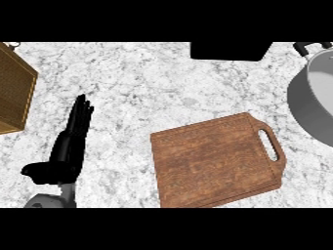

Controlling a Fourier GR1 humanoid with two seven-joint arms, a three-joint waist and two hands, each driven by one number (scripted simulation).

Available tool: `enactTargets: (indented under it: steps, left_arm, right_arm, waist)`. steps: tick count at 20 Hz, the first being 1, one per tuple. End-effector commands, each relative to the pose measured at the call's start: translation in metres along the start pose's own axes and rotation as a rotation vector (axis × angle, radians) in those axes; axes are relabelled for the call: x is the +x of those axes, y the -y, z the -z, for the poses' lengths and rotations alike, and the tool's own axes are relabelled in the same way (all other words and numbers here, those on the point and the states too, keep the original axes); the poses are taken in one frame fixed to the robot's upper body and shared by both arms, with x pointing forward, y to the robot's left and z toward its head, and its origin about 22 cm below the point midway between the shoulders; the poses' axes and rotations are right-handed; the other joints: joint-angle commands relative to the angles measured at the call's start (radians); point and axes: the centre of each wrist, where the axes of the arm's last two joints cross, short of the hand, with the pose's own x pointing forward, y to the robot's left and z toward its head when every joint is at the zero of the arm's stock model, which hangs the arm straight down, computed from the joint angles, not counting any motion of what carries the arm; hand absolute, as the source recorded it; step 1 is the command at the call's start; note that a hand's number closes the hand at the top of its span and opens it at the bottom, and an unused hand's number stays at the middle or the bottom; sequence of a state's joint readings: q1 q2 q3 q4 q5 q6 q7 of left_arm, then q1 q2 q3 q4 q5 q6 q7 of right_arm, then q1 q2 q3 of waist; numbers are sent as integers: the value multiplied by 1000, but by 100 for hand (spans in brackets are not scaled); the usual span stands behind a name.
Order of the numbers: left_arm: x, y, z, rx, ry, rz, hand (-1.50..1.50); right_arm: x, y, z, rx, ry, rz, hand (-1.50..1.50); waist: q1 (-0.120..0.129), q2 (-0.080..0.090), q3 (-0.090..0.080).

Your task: Pick the eggplant from the cutting board and place it in the pot

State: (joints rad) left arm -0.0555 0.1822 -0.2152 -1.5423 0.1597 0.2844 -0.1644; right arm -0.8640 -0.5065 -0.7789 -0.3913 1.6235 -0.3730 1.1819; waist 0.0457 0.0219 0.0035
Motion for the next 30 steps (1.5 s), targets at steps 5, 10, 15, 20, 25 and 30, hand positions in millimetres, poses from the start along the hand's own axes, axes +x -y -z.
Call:
enactTargets:
  steps: [5,10,15,20,25,30]
  left_arm:
    - [2,-6,6,2,-5,-8,0]
    - [-4,-5,-5,8,-8,13,0]
    - [-5,-4,-12,14,-23,-7,0]
    - [-8,-12,-23,20,-7,25,0]
    - [-3,-6,-16,53,-34,12,0]
    - [6,-4,2,61,-17,15,0]
  right_arm:
    - [-16,-31,-14,42,-117,300,-150]
    - [-9,10,9,-219,-23,681,-150]
    - [-23,-15,-11,-289,-81,901,-150]
    - [-45,-41,-26,-341,-108,963,-150]
    - [-62,-40,-21,-404,-93,997,-150]
    - [-101,-47,-39,-429,-61,1017,-150]
  waist:
    - [-10,-6,0]
    - [-8,-7,0]
    - [-13,-14,-1]
    - [-32,-22,-4]
    - [-48,-27,-4]
    - [-59,-28,-4]
